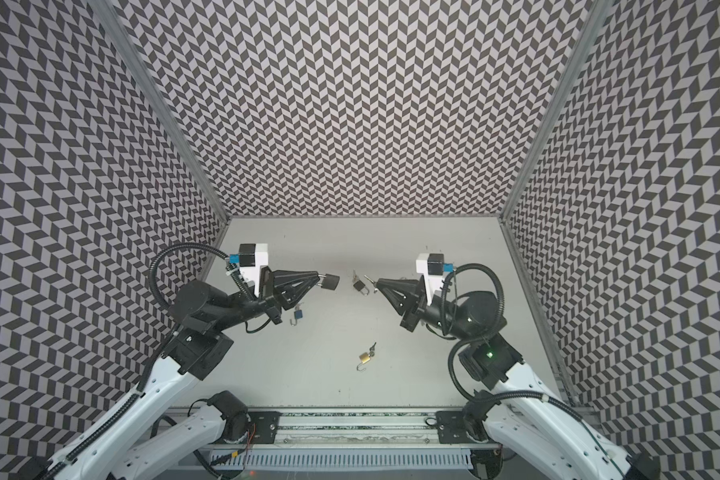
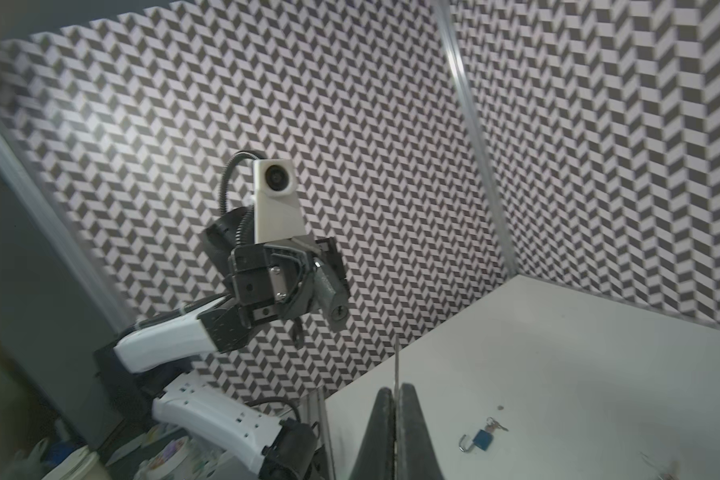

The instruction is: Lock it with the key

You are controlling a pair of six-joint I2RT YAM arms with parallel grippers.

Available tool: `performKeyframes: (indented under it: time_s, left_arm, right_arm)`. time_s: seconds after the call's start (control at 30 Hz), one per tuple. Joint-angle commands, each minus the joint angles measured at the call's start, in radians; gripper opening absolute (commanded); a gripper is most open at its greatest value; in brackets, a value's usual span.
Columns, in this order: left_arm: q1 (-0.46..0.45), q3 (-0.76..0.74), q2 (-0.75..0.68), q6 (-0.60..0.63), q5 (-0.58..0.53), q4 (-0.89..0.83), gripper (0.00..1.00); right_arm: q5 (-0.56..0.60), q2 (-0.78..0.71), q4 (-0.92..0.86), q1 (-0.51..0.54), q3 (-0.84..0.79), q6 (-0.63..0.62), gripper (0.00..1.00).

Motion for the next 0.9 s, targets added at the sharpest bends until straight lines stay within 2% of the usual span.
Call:
performKeyframes:
  time_s: [0.0, 0.07, 0.13, 0.27, 0.43, 0.67, 0.87]
  left_arm:
    - [-0.018, -0.036, 0.051, 0.004, -0.076, -0.073, 0.00]
    - [-0.059, -0.060, 0.087, 0.004, -0.134, -0.087, 0.00]
    - [-0.112, -0.090, 0.123, 0.000, -0.203, -0.092, 0.00]
    - [-0.188, -0.158, 0.184, -0.037, -0.278, -0.032, 0.00]
    - [-0.209, -0.267, 0.249, -0.172, -0.366, 0.082, 0.00]
    - [-0.240, -0.345, 0.317, -0.225, -0.354, 0.189, 0.00]
    - [-0.239, -0.340, 0.305, -0.201, -0.349, 0.162, 0.00]
  right_arm:
    - [0.313, -0.014, -0.163, -0.004, -0.071, 0.016, 0.00]
    - [0.393, -0.017, -0.207, -0.005, -0.112, 0.050, 0.00]
    - [0.417, -0.015, -0.226, -0.009, -0.158, 0.082, 0.00]
    - [0.380, 0.007, -0.220, -0.010, -0.238, 0.116, 0.00]
    - [0.366, 0.084, -0.188, -0.009, -0.327, 0.152, 0.00]
    - [0.392, 0.218, -0.072, -0.012, -0.378, 0.196, 0.00]
    - [0.413, 0.318, 0.003, -0.048, -0.377, 0.170, 0.00]
